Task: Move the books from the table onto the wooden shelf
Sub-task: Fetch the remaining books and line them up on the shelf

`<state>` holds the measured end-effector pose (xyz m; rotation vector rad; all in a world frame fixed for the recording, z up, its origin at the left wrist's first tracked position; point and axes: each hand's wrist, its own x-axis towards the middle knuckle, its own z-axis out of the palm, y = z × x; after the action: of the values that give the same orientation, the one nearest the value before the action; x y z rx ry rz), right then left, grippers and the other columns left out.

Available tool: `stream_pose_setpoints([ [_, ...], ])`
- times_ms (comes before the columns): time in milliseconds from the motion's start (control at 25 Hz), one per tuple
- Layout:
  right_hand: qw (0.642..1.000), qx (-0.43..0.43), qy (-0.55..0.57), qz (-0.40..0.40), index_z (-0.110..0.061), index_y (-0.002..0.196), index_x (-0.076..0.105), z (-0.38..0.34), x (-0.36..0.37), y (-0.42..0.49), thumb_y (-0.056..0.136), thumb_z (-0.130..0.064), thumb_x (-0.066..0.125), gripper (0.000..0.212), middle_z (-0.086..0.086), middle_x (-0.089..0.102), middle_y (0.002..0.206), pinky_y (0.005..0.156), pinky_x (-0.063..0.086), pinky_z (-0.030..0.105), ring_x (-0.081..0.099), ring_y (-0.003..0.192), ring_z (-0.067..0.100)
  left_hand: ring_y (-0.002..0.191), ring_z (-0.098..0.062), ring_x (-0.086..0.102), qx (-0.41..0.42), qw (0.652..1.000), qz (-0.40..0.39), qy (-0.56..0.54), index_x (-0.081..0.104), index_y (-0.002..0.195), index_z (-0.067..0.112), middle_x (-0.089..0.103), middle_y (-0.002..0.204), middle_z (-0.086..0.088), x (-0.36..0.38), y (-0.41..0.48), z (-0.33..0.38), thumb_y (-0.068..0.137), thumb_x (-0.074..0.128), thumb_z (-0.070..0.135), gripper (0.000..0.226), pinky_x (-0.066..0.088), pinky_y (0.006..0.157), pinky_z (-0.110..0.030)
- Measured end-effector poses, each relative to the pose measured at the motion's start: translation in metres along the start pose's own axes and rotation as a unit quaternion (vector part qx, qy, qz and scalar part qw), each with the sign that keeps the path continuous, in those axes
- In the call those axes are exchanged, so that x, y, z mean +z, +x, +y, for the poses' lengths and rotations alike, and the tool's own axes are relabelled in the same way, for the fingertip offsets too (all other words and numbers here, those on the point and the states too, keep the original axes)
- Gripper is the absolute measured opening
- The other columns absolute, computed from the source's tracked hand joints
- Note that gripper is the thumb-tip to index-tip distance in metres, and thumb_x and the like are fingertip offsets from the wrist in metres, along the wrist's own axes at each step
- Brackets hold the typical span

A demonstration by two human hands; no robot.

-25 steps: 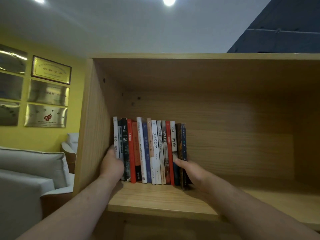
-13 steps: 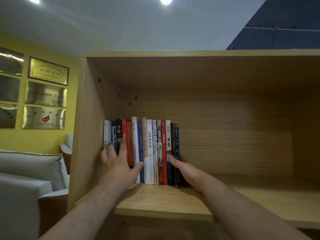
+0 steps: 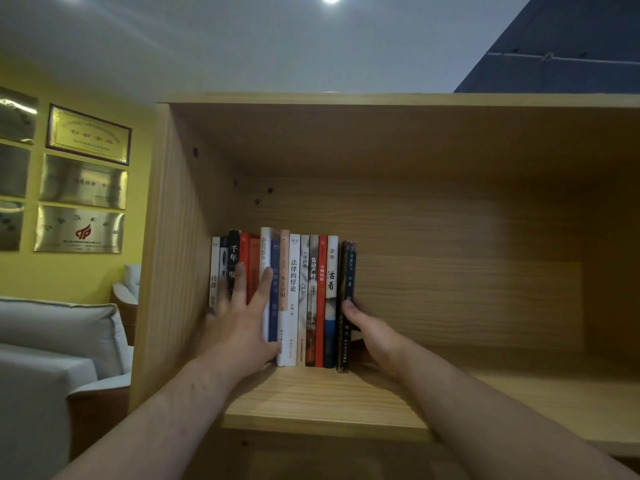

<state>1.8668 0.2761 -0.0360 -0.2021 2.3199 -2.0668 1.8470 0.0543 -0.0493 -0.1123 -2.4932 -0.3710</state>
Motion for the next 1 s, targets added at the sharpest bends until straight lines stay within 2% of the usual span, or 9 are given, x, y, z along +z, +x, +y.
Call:
stream_pose_setpoints([
  [80,0.995,-0.061,-0.070,0.039,-0.048,0.156,0.023,0.002,0.000,0.002,0.105,-0.041,0.049,0.058,0.005,0.060,0.139,0.104,0.049,0.051,0.060,0.124,0.029,0.148,-0.035,-0.031,0.037,0.997,-0.004,0.071,-0.040,0.138,0.046,-0.047,0.152,-0.002,-0.004,0.002,-0.001,0.072,0.072,0.069,0.132,0.012,0.122,-0.062],
  [200,0.984,-0.122,-0.114,0.067,-0.064,0.150,0.017,-0.002,0.005,0.008,0.103,-0.028,0.054,0.070,-0.003,0.053,0.146,0.098,0.053,0.050,0.059,0.119,0.021,0.149,-0.038,-0.027,0.045,0.992,-0.006,0.117,-0.040,0.138,0.041,-0.043,0.156,-0.003,-0.006,0.009,-0.002,0.067,0.070,0.076,0.136,0.024,0.121,-0.059],
  [320,0.980,-0.142,-0.129,0.048,-0.061,0.151,0.019,-0.004,0.004,0.012,0.104,-0.024,0.054,0.070,-0.006,0.053,0.147,0.089,0.050,0.040,0.056,0.103,0.006,0.150,-0.040,-0.025,0.041,0.991,-0.003,0.125,-0.042,0.139,0.037,-0.040,0.159,-0.005,-0.002,0.012,-0.001,0.065,0.070,0.077,0.140,0.029,0.120,-0.058],
  [360,0.977,-0.149,-0.142,0.048,-0.060,0.152,0.017,-0.002,0.003,0.013,0.104,-0.026,0.054,0.070,-0.006,0.053,0.148,0.089,0.050,0.038,0.056,0.105,0.006,0.150,-0.040,-0.025,0.040,0.991,-0.001,0.125,-0.043,0.139,0.037,-0.040,0.159,-0.005,-0.001,0.012,-0.001,0.065,0.070,0.077,0.141,0.028,0.120,-0.059],
  [520,0.970,-0.141,-0.191,0.046,-0.060,0.154,0.004,0.004,0.002,0.018,0.098,-0.037,0.062,0.084,-0.016,0.053,0.140,0.107,0.045,0.047,0.054,0.133,0.022,0.147,-0.037,-0.032,0.066,0.989,-0.007,0.135,-0.048,0.135,0.044,-0.048,0.152,-0.004,-0.002,0.011,-0.003,0.068,0.069,0.077,0.138,0.010,0.122,-0.064],
  [680,0.971,-0.101,-0.218,0.005,-0.058,0.155,-0.001,0.003,0.000,0.023,0.091,-0.028,0.073,0.101,-0.012,0.063,0.134,0.113,0.042,0.049,0.060,0.124,0.017,0.146,-0.036,-0.034,0.072,0.989,-0.017,0.125,-0.052,0.130,0.047,-0.048,0.151,-0.003,-0.001,0.012,-0.006,0.069,0.069,0.075,0.138,0.005,0.122,-0.065],
  [760,0.968,-0.109,-0.228,0.002,-0.055,0.156,0.003,0.002,0.000,0.024,0.092,-0.024,0.072,0.099,-0.016,0.065,0.124,0.109,0.042,0.045,0.059,0.115,0.010,0.147,-0.036,-0.032,0.070,0.989,-0.008,0.128,-0.052,0.131,0.046,-0.046,0.152,-0.003,0.001,0.012,-0.006,0.069,0.068,0.077,0.138,0.005,0.122,-0.064],
  [920,0.952,-0.148,-0.268,0.003,-0.046,0.157,0.003,0.004,0.003,0.023,0.096,-0.024,0.068,0.092,-0.008,0.059,0.142,0.110,0.042,0.040,0.054,0.116,0.005,0.147,-0.036,-0.033,0.066,0.990,-0.007,0.125,-0.051,0.133,0.046,-0.047,0.152,-0.003,0.002,0.011,-0.006,0.070,0.066,0.077,0.136,0.002,0.122,-0.063],
  [1000,0.950,-0.171,-0.260,0.015,-0.046,0.155,0.011,0.005,0.005,0.022,0.095,-0.024,0.070,0.087,-0.015,0.058,0.136,0.110,0.044,0.039,0.055,0.121,0.006,0.147,-0.035,-0.034,0.063,0.991,-0.008,0.114,-0.049,0.134,0.047,-0.047,0.152,-0.002,0.003,0.010,-0.006,0.071,0.068,0.075,0.136,0.000,0.122,-0.063],
])
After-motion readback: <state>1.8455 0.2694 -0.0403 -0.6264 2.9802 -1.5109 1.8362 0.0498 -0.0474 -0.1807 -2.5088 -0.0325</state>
